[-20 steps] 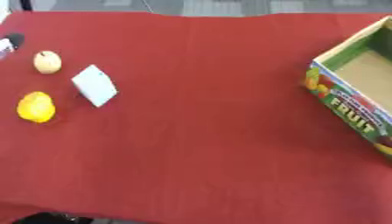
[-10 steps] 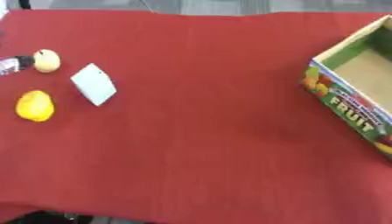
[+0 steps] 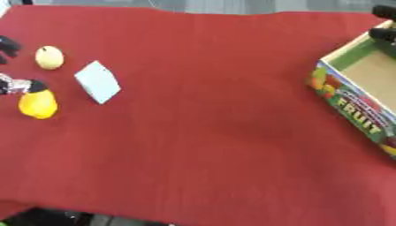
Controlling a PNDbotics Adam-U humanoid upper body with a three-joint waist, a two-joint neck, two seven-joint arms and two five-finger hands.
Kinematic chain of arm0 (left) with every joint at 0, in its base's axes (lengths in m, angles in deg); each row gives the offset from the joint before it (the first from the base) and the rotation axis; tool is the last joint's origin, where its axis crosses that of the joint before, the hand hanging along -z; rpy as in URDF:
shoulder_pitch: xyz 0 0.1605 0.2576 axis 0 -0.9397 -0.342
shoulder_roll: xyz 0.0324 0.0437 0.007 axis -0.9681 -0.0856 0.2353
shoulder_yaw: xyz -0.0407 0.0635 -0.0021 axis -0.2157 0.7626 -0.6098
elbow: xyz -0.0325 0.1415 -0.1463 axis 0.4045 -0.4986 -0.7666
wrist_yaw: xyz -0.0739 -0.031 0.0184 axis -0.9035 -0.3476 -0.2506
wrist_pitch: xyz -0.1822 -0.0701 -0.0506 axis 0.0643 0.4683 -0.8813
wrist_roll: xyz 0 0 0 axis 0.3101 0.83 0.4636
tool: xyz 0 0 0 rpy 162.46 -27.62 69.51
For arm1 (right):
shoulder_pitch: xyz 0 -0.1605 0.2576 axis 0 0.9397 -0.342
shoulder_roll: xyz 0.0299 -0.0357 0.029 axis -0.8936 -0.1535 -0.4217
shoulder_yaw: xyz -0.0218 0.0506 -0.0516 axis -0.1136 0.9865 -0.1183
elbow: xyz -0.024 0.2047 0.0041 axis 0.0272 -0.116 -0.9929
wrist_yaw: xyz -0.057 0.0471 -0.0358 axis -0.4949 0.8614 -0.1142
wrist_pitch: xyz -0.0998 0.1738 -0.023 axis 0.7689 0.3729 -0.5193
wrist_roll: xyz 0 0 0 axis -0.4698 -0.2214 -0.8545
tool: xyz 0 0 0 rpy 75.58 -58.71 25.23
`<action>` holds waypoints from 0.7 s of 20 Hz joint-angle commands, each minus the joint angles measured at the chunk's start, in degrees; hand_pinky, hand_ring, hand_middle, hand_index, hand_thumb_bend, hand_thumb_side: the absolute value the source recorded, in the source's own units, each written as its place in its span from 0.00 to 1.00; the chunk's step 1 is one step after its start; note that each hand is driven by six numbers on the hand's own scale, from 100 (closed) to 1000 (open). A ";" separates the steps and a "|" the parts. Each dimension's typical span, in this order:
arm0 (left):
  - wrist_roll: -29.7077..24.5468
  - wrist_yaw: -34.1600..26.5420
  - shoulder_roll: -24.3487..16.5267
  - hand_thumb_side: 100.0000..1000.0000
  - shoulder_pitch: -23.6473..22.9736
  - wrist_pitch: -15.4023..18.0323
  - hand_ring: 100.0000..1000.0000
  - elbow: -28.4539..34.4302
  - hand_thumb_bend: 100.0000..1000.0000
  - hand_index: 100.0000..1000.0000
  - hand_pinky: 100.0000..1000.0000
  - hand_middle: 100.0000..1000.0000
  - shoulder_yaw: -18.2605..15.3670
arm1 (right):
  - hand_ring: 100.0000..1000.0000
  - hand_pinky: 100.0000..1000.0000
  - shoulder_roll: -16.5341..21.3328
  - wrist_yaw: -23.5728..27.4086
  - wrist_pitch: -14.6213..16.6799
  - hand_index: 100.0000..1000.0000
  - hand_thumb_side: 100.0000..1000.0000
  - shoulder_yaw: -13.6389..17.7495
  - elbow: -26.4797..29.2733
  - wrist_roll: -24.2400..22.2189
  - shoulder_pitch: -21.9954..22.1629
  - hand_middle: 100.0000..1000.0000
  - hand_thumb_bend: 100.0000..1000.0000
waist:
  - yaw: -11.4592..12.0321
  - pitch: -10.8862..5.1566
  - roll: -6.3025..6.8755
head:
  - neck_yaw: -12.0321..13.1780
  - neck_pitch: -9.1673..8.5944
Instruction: Pick up the objects with one hand, pass them to the other hand, and then place them into the box on the other side of the table.
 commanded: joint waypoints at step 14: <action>-9.88 7.77 -3.93 0.28 0.78 -0.14 0.81 -0.01 0.71 0.86 0.85 0.78 0.70 | 1.00 0.93 -1.75 -3.46 -1.30 0.98 0.53 -5.28 -0.86 -6.24 -2.43 1.00 0.00 | -0.14 -0.81 -0.21 | 0.07 0.76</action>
